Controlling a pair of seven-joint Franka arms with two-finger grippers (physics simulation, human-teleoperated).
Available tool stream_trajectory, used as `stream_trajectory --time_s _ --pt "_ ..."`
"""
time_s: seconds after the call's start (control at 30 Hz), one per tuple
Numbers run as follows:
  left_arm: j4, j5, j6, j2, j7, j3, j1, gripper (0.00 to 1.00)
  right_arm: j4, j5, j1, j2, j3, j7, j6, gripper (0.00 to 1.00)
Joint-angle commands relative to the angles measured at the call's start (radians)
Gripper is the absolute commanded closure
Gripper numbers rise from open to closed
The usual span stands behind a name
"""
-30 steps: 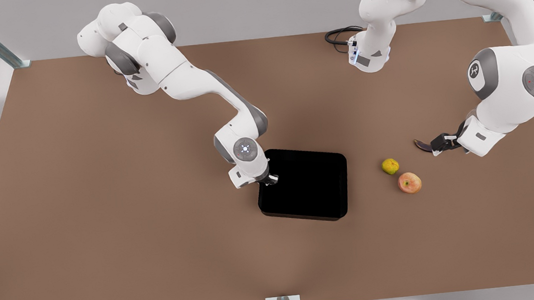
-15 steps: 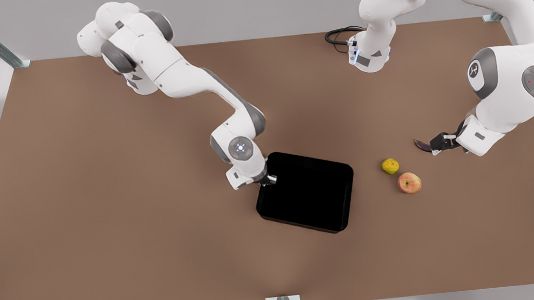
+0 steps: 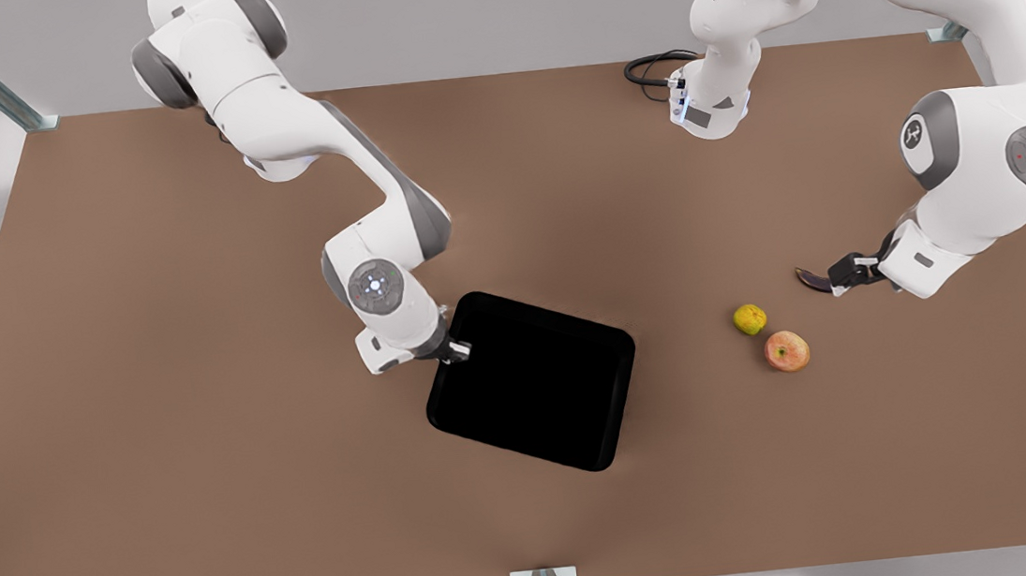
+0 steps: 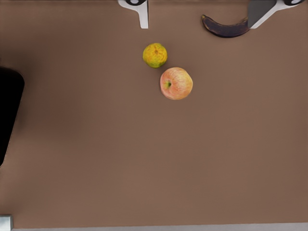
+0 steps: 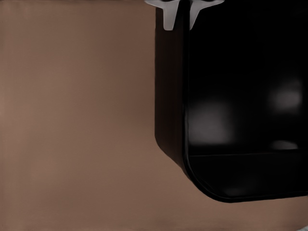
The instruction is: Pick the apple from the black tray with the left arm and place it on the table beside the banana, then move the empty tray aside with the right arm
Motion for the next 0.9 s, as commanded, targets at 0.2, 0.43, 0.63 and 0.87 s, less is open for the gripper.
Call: stream_trajectory --time_s 0.2,0.43,0.63,0.87 --pt "0.000 0.002 -0.001 -0.001 0.011 0.000 0.001 0.00 -0.113 -0.002 -0.208 -0.136 -0.002 -0.651 -0.115 0.80" --pt "0.000 0.001 -0.001 -0.003 0.011 0.000 0.002 0.00 -0.148 0.027 -0.440 -0.206 0.001 -1.052 -0.214 0.81" --pt "0.012 0.004 0.000 0.003 0.011 -0.003 -0.004 0.00 -0.175 0.126 -0.609 -0.199 0.004 -1.396 -0.222 0.81" --pt "0.020 -0.025 0.002 0.005 0.011 -0.003 -0.002 0.00 -0.173 0.144 -0.739 -0.114 0.006 -1.622 -0.201 0.81"
